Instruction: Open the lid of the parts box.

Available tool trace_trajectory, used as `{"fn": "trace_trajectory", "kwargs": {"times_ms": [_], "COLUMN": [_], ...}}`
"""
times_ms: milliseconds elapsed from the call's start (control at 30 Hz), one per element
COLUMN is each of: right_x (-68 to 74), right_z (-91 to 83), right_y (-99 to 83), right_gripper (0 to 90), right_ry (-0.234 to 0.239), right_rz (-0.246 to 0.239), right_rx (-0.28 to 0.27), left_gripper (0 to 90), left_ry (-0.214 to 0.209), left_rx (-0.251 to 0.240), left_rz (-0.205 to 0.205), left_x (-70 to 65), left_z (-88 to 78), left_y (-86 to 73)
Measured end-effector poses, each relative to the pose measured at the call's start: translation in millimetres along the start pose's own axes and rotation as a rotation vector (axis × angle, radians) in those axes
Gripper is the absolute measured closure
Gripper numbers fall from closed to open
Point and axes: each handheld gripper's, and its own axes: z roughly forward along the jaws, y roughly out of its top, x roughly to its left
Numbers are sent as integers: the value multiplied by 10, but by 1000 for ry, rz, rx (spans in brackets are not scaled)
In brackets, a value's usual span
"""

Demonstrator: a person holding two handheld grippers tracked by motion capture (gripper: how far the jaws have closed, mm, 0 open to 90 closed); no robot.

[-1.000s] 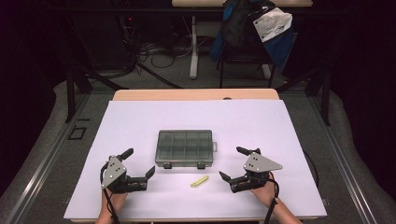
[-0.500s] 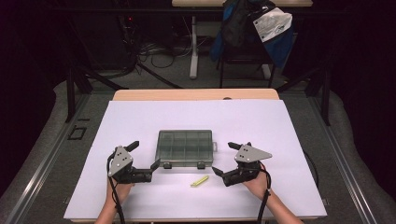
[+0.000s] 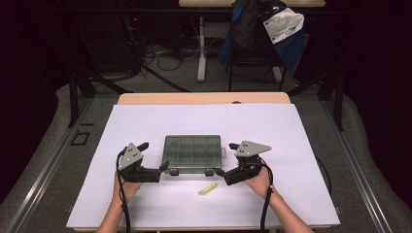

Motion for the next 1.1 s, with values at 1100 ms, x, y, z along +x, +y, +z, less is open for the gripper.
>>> {"fn": "trace_trajectory", "kwargs": {"times_ms": [1100], "right_x": [-105], "right_z": [248], "right_y": [-207], "right_gripper": [149], "right_ry": [39], "right_rz": [31], "right_rx": [203], "left_gripper": [90], "left_ry": [-54], "left_rx": [185], "left_rz": [55], "left_x": [101], "left_z": [131], "left_y": [-237]}}
